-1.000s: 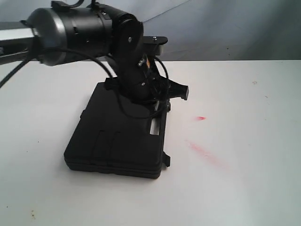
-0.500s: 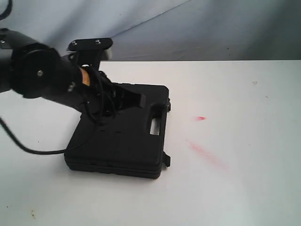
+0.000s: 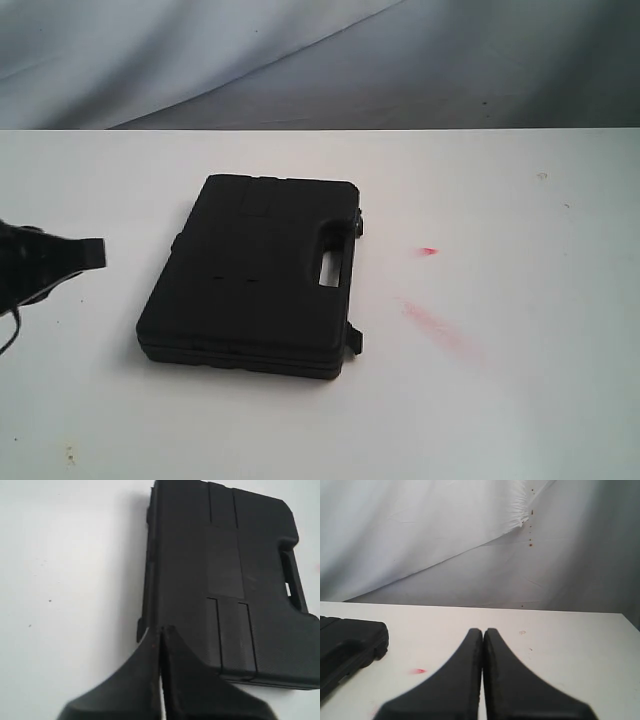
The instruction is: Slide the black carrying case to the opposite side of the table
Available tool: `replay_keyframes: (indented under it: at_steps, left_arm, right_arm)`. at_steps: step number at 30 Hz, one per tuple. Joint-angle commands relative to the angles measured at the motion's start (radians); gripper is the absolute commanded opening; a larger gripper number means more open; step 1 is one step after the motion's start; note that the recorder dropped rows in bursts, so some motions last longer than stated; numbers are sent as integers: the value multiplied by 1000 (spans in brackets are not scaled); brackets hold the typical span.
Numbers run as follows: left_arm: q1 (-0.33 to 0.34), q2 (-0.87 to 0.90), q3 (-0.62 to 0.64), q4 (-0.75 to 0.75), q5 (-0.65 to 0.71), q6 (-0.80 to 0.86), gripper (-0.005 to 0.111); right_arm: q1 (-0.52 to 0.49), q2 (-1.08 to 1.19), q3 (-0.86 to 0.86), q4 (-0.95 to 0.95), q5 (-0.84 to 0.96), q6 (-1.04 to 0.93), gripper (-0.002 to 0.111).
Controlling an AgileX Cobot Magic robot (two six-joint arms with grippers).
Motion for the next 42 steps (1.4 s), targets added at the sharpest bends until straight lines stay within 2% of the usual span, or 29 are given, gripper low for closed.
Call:
replay_keyframes:
  at_steps: [1,5,10,17,26,32,42]
  left_arm:
    - [83,-128,87,0,-26,1,0]
    - [159,-255,158,0,-24,1,0]
    - [200,-349,192,9,-26,27,0]
    - [202,-471,228,18,-50,158,0]
    - [202,-651,292,47,-78,180,0]
    - [202,-800,371,85,-132,180,0]
    - [202,-1036,486,99,-136,183,0]
  right_arm:
    - [-8,-6,3,-1,-4,1,0]
    - [-8,-6,3,-1,-4,1,0]
    - [-8,-6,3,-1,-4,1,0]
    - [-8,-6,3,-1,-4,1,0]
    - [-8,-6,3,-1,-4,1,0]
    - [-8,-6,3,-1,-4,1,0]
    - [-8,-6,3,-1,-4,1,0]
